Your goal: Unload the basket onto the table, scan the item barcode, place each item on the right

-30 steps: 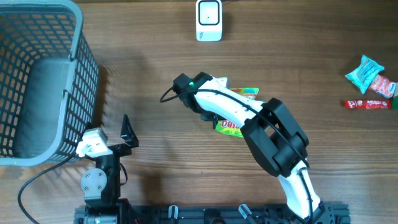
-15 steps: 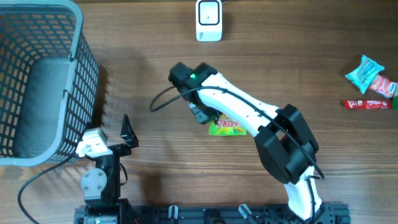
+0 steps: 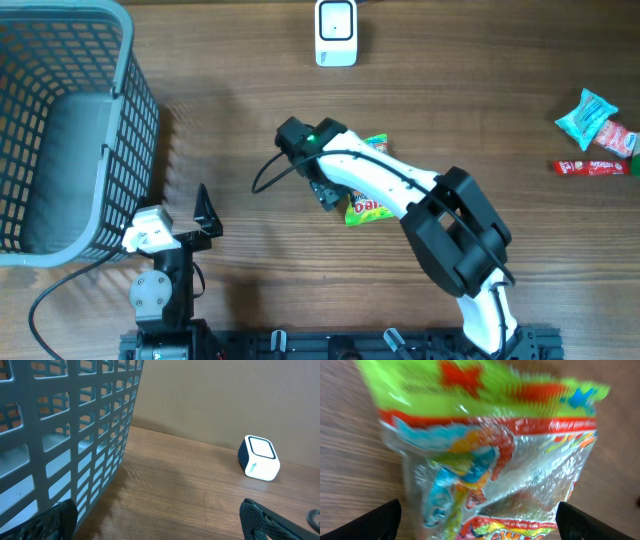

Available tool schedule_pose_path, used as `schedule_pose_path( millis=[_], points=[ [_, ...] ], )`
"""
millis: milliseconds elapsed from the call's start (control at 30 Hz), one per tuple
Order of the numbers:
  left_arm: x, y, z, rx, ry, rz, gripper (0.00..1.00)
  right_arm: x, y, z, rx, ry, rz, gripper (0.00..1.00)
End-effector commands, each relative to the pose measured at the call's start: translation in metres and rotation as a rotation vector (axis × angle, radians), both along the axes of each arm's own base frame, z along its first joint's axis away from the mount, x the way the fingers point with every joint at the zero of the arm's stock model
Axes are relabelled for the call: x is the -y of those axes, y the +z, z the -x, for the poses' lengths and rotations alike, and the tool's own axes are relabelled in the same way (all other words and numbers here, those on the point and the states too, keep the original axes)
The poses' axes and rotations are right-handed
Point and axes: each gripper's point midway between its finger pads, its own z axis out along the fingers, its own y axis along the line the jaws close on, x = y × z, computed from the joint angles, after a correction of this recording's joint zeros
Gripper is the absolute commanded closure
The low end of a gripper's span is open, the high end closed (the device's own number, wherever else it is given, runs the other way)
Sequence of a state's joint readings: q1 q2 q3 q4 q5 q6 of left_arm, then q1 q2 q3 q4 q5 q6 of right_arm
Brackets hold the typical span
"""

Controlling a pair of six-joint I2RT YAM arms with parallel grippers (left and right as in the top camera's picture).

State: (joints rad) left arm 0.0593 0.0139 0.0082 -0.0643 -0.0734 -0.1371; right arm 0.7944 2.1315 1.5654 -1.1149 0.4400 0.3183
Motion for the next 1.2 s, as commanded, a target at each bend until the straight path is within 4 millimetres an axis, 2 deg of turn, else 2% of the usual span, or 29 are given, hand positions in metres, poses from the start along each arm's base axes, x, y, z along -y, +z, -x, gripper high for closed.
schedule_pose_path(
  millis=[0,200,300,333,400,467,500,567,667,767,833,900,933,1033,1100,1167],
  points=[
    [-0.002,0.000,0.000,0.004,0.011,0.001,0.00,0.002,-0.007,-0.004,0.099,-0.030,0.084,0.00],
    [-0.002,0.000,0.000,0.004,0.011,0.001,0.00,0.038,-0.062,0.015,0.024,-0.194,0.239,0.00],
    [-0.002,0.000,0.000,0.004,0.011,0.001,0.00,0.051,-0.084,0.024,-0.048,-0.216,0.287,0.00],
    [-0.002,0.000,0.000,0.004,0.011,0.001,0.00,0.053,-0.095,0.029,-0.103,-0.205,0.286,0.05],
    [-0.002,0.000,0.000,0.004,0.011,0.001,0.00,0.046,-0.117,0.043,-0.241,-0.177,0.226,0.26],
    [-0.002,0.000,0.000,0.004,0.011,0.001,0.00,0.038,-0.132,0.058,-0.353,-0.184,0.153,0.67],
    [-0.002,0.000,0.000,0.004,0.011,0.001,0.00,0.033,-0.136,0.064,-0.391,-0.205,0.118,0.82],
    [-0.002,0.000,0.000,0.004,0.011,0.001,0.00,0.024,-0.138,0.072,-0.434,-0.227,0.066,0.93],
    [-0.002,0.000,0.000,0.004,0.011,0.001,0.00,0.012,-0.123,0.070,-0.462,-0.217,0.013,0.96],
    [-0.002,0.000,0.000,0.004,0.011,0.001,0.00,-0.030,-0.086,0.062,-0.552,-0.123,-0.199,0.95],
    [-0.002,0.000,0.000,0.004,0.011,0.001,0.00,-0.071,-0.039,0.056,-0.595,-0.015,-0.432,0.95],
    [-0.002,0.000,0.000,0.004,0.011,0.001,0.00,-0.113,0.028,0.054,-0.631,0.147,-0.721,0.95],
    [-0.002,0.000,0.000,0.004,0.011,0.001,0.00,-0.130,0.072,0.055,-0.629,0.249,-0.890,0.96],
    [-0.002,0.000,0.000,0.004,0.011,0.001,0.00,-0.139,0.162,0.061,-0.601,0.409,-1.207,0.96],
    [-0.002,0.000,0.000,0.004,0.011,0.001,0.00,-0.135,0.201,0.064,-0.611,0.431,-1.357,0.95],
    [-0.002,0.000,0.000,0.004,0.011,0.001,0.00,-0.134,0.224,0.065,-0.638,0.431,-1.471,0.95]
  ],
)
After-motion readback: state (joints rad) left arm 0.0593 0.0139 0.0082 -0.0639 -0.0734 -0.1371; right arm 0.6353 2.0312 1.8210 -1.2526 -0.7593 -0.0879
